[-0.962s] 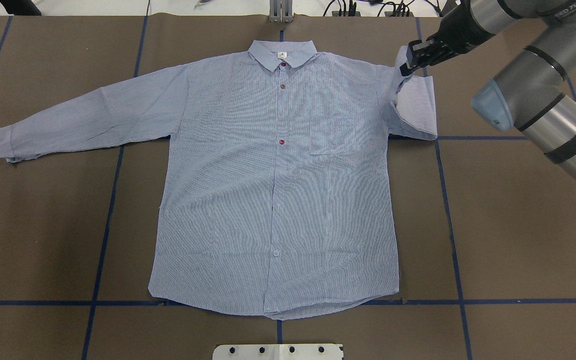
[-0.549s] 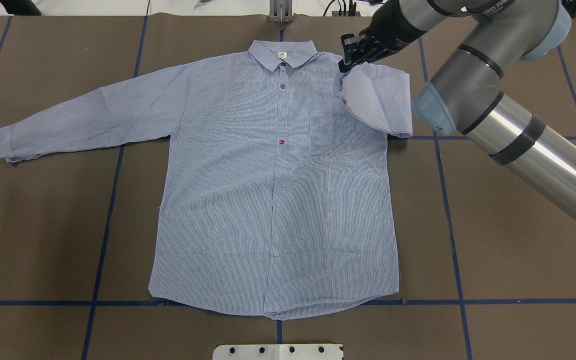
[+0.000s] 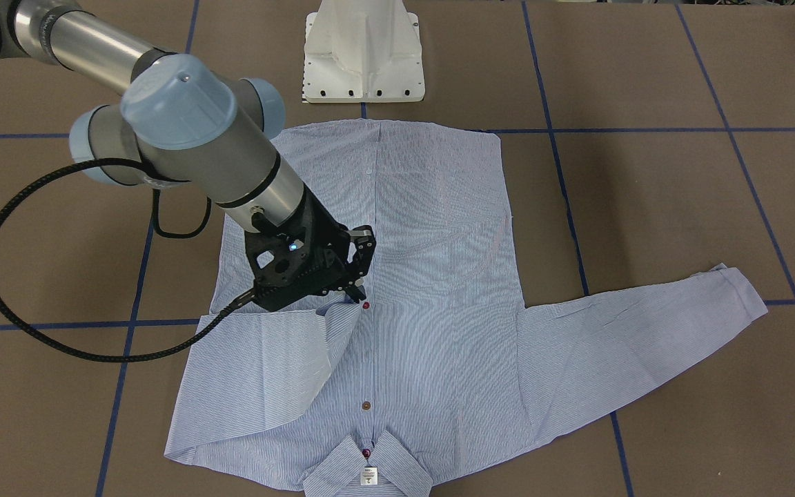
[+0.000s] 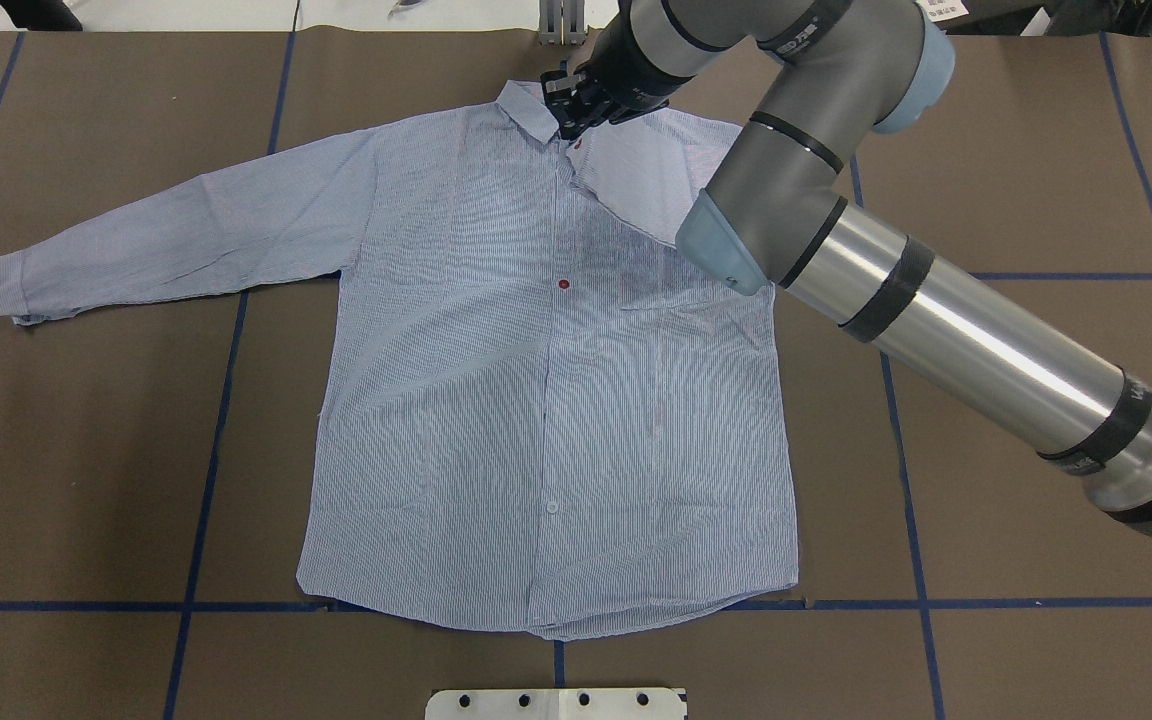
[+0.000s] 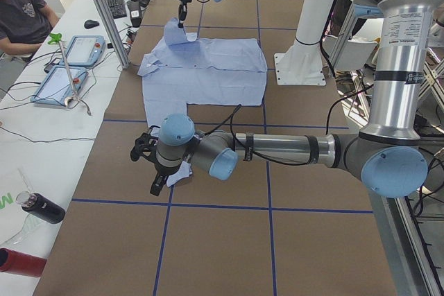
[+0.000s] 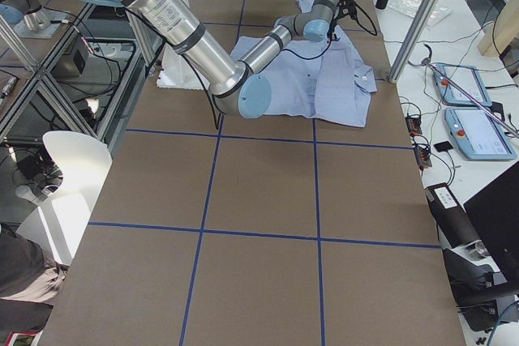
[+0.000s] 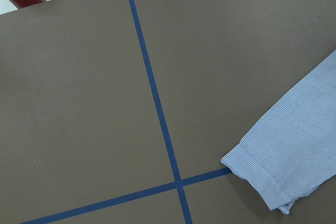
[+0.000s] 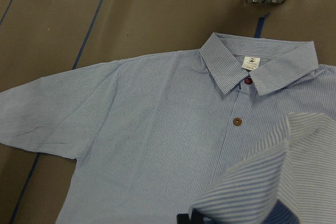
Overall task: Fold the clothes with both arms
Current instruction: 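Lift the sleeve cuff with the right gripper and carry it across the shirt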
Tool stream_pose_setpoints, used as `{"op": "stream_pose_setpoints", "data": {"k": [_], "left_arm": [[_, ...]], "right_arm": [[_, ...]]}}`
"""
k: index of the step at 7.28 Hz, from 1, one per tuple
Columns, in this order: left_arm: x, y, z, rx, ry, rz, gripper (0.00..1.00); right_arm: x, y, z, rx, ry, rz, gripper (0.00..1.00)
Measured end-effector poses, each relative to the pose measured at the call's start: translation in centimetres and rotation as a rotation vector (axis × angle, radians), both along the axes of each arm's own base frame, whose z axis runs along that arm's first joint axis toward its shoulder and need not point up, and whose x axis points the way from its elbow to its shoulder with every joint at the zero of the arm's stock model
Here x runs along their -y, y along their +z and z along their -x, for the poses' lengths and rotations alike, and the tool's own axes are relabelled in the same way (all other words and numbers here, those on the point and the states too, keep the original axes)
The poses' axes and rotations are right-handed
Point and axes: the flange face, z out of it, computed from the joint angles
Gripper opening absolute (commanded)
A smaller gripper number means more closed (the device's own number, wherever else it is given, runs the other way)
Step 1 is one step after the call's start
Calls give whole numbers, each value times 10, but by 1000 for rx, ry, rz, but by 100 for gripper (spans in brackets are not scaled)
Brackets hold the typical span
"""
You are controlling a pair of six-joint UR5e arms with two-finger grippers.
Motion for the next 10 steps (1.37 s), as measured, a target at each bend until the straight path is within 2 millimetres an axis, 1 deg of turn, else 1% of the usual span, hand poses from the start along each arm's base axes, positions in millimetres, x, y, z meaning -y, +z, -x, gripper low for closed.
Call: {"op": "stream_pose_setpoints", "data": {"k": [1,3,5,6,7,9,10], "left_arm": [[1,1,0,0,0,0,100],[3,6,0,0,-1,-7,100],[3,9,0,0,-1,-7,100],[4,9,0,0,-1,-7,100],[4,8,0,0,-1,-8,100],[6,7,0,0,-2,-9,100],[6,7,0,0,-2,-10,100]], "right_arm": [[-1,-4,20,-15,9,-3,0],[-1,-16,49,-33,10,-5,0],[-9,-22,82,-56,0,-4,0],[-11,-27,103,-75,2,-4,0],[-12,-27,121,-98,4,1,0],[-12,-18,146,-137,-5,18,0],[-14,-18,157,-149,-11,23,0]]}}
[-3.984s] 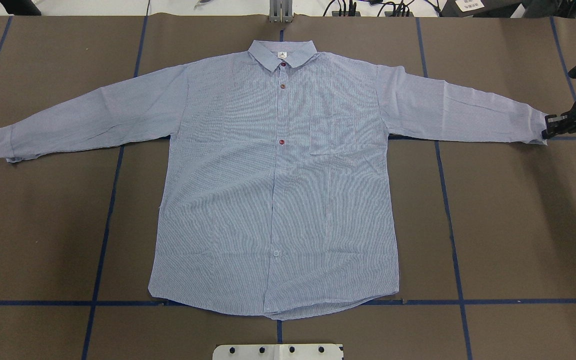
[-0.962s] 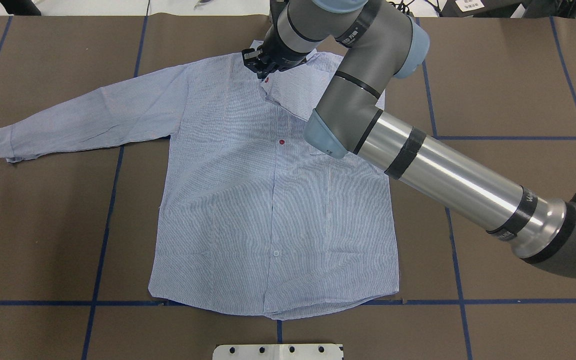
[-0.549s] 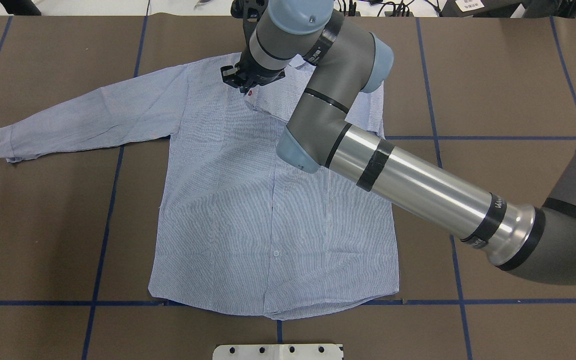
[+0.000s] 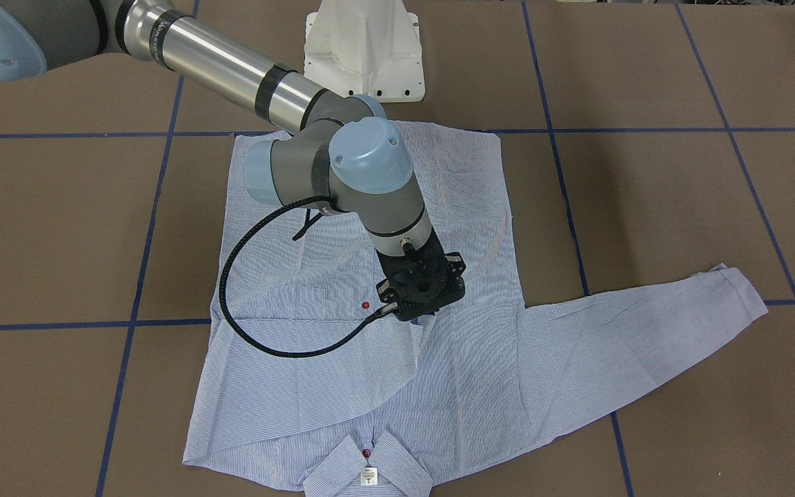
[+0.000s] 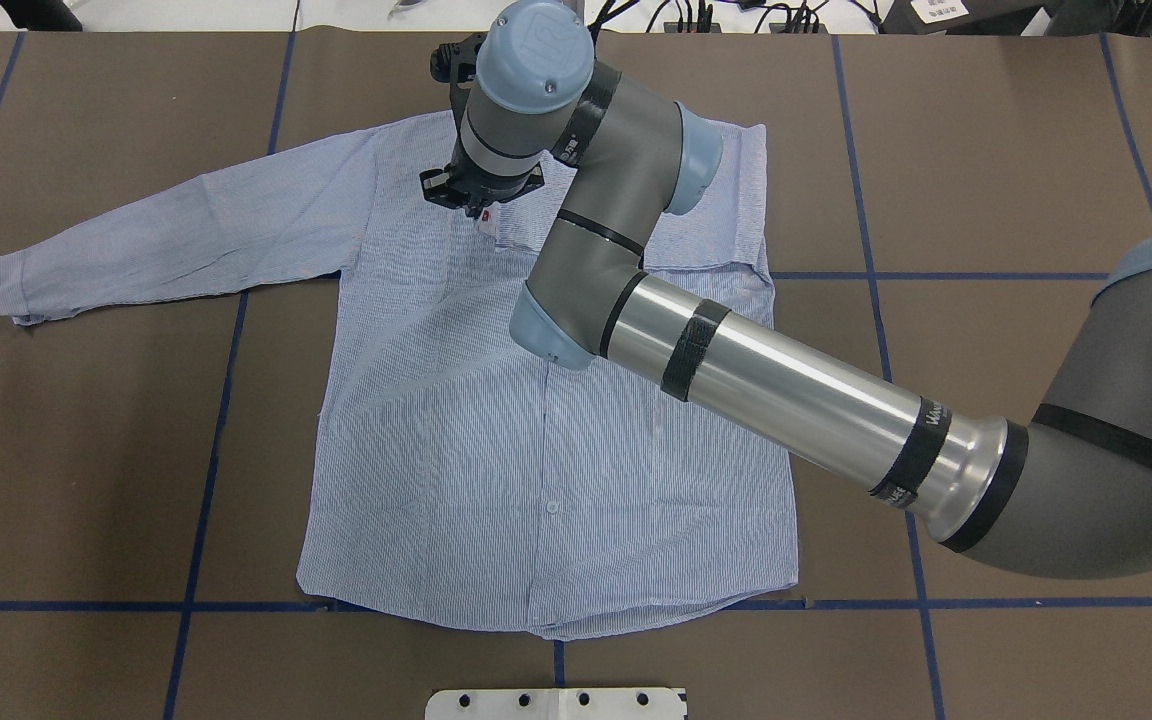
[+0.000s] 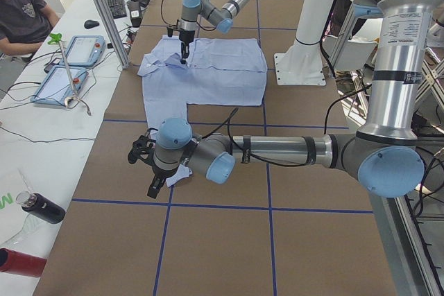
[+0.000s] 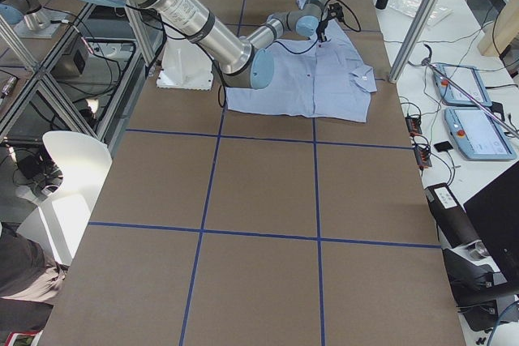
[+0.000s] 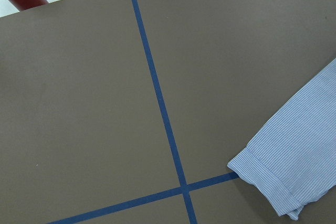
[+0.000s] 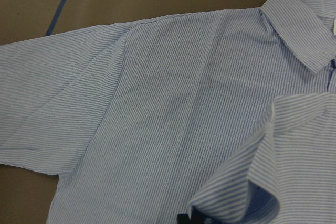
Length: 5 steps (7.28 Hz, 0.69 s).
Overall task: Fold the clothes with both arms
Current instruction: 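Lift the sleeve cuff with the right gripper and carry it across the shirt, then lay the sleeve cuff down near the opposite shoulder and open the right gripper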
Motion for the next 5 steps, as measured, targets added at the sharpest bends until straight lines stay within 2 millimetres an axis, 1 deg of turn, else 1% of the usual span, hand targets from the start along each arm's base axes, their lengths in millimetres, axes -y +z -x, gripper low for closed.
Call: {"op": "stream_pose_setpoints", "data": {"k": [1,3,4,5], "left_arm": [[0,0,0,0,0,-1,100],[1,0,0,0,0,1,100],[2,1,0,0,0,2,100],[3,1,0,0,0,3,100]], "right_arm": [[-2,-1,6,-6,-2,0,0],[-3,-4,9,-1,-2,-6,0],[-3,-5,9,3,-2,-9,25],[-5,-7,10,13,-3,-18,99]]}}
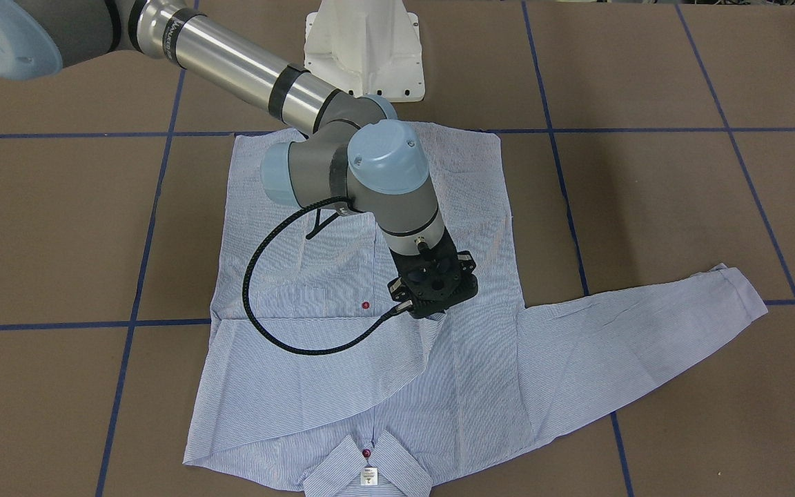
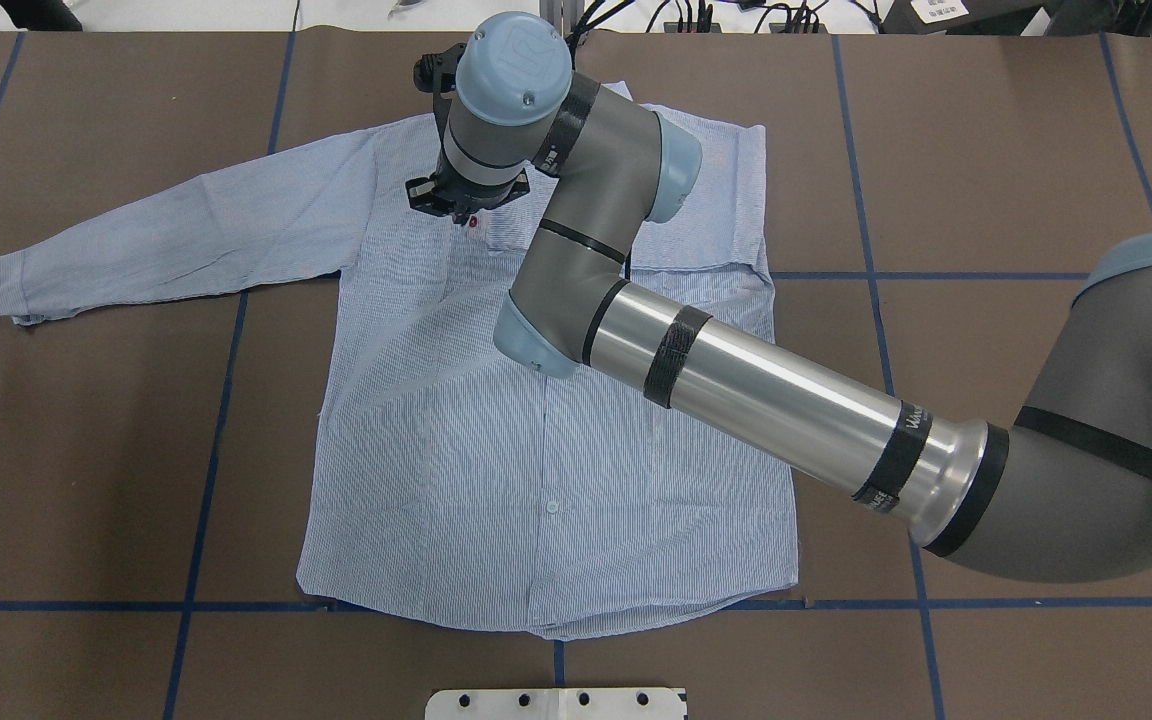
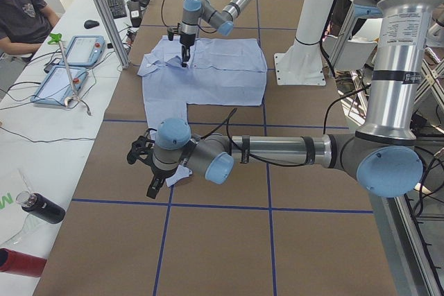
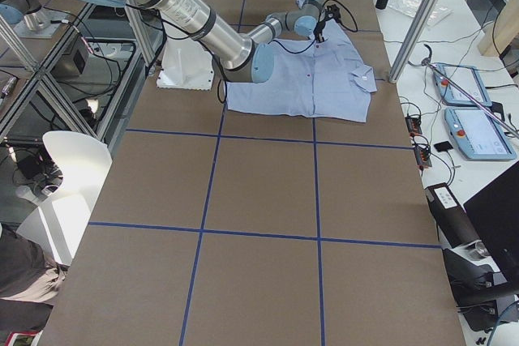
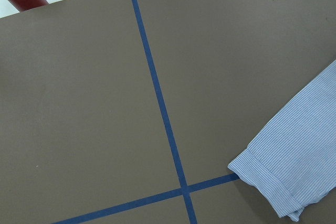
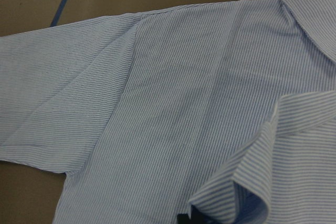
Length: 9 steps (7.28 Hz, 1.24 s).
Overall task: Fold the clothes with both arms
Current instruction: 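Lay the sleeve cuff down near the opposite shoulder and open the right gripper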
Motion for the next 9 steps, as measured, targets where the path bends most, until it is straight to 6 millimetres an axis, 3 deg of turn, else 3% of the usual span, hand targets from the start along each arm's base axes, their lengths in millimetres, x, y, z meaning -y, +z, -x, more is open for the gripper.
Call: {"op": "stream_pose_setpoints", "data": {"k": [6,8,9], "left_arm": [[2,5,0,-1,-6,18,100],[10,6,-3,-12,-21,43,100],[17,0,-7,-35,-58,73,100]], "right_arm": [[-17,-25,11,49,40,-16,99],[-21,-27,2,34,52,20,99],[-23,-22,-14,-6,61,50,100]]}}
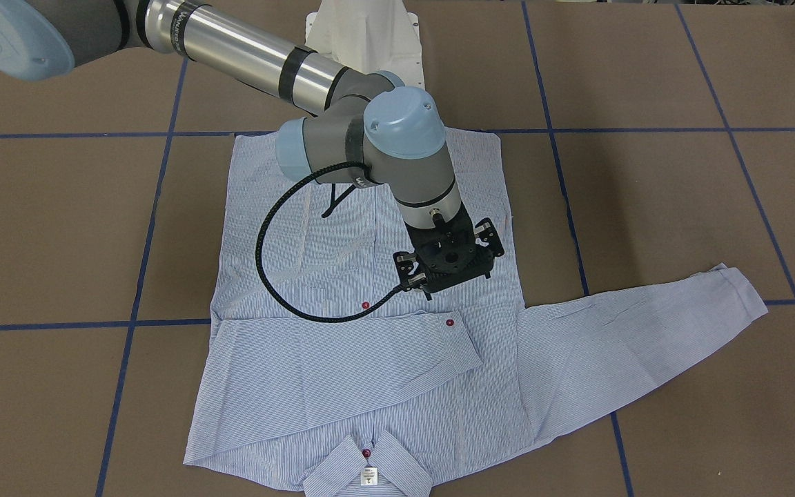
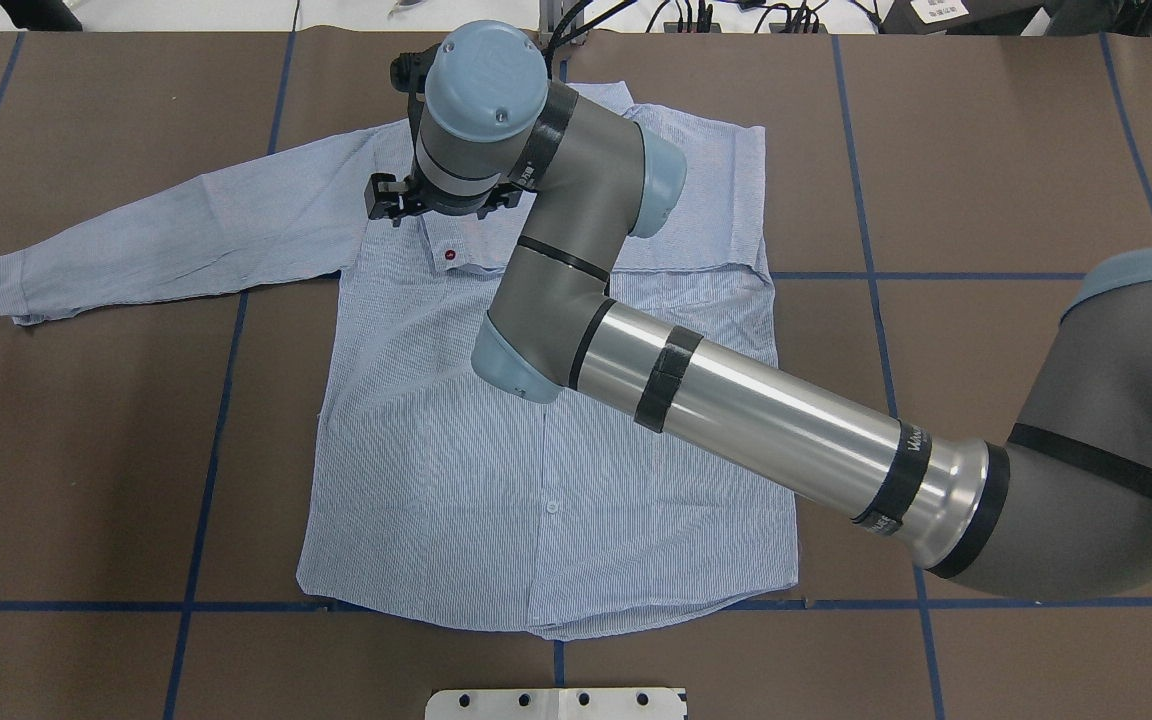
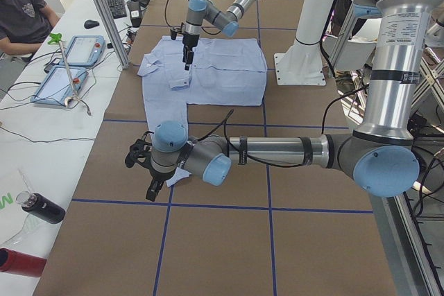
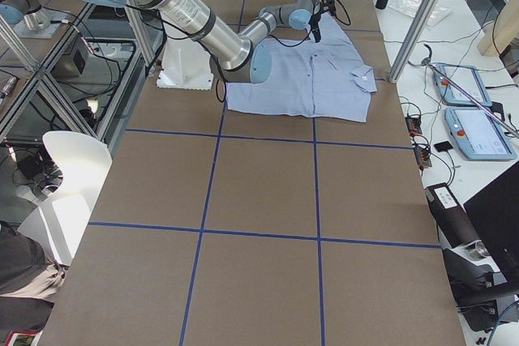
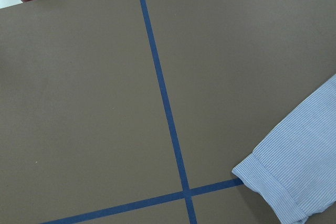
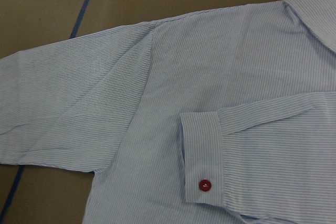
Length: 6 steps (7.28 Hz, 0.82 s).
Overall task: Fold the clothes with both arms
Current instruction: 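Lay the sleeve cuff down near the opposite shoulder and open the right gripper, then raise the right gripper away while the left gripper moves to the other cuff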
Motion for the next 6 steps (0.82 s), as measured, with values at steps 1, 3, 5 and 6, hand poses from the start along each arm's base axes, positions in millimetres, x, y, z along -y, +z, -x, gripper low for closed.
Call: {"op": "stream_pose_setpoints", "data": {"k": [1,3,5,6], "left_arm": [[6,-7,-12,-22,-21,13,100],[10,-19,-57,-75,-43,43,100],[7,-33,-120,-151,-151,107,100],[3,-35,-150,-174,-204,137,100]], "right_arm": [[2,14,-24,-41,6,37,100],[24,59,-90,-109,-4,138,100],[44,122,-177,-181,-46,160,100],[53,151,-222,-218,-80,146,100]]}}
